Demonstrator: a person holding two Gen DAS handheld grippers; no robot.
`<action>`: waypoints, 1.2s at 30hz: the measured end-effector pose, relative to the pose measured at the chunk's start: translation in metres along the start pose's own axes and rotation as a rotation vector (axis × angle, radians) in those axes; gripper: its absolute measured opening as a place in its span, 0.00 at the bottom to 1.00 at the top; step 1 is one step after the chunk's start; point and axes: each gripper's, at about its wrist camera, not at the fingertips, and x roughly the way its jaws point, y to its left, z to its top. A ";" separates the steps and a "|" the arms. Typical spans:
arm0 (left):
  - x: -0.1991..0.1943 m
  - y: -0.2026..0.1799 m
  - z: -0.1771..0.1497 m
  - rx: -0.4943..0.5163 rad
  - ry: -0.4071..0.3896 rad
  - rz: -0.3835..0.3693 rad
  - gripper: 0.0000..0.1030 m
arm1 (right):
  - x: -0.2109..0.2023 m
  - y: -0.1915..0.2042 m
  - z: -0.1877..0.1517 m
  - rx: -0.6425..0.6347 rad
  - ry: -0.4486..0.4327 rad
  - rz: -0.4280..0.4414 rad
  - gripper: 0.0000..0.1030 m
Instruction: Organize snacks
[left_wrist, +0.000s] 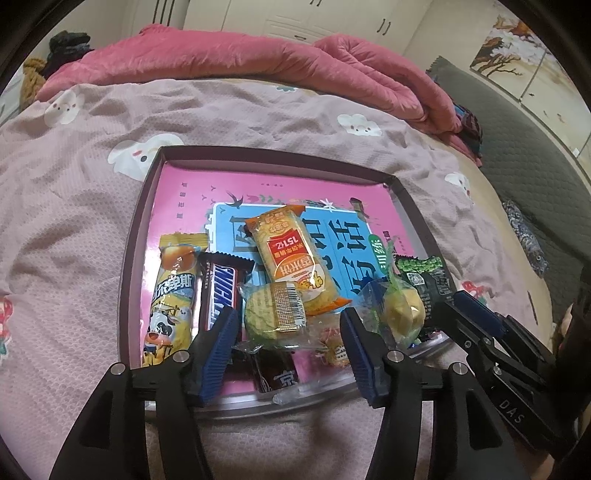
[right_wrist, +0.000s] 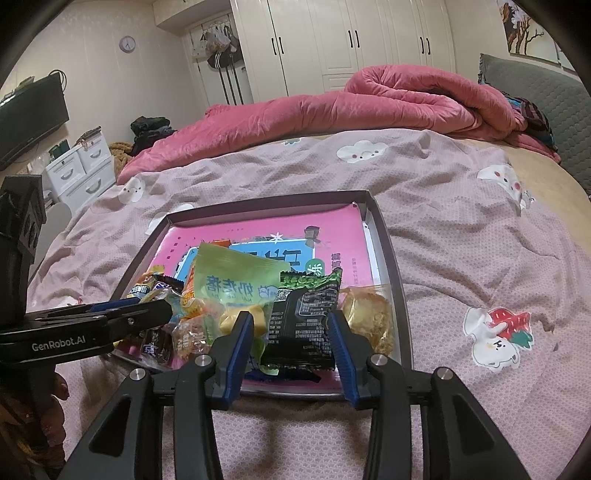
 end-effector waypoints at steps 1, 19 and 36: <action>-0.001 -0.001 0.000 0.002 0.000 0.002 0.61 | 0.000 0.000 0.000 0.000 -0.001 -0.003 0.42; -0.029 -0.007 -0.003 0.015 -0.031 0.033 0.74 | -0.024 -0.001 0.008 -0.004 -0.058 -0.028 0.63; -0.062 -0.007 -0.033 -0.013 -0.031 0.094 0.78 | -0.064 0.013 -0.011 -0.071 -0.082 -0.028 0.79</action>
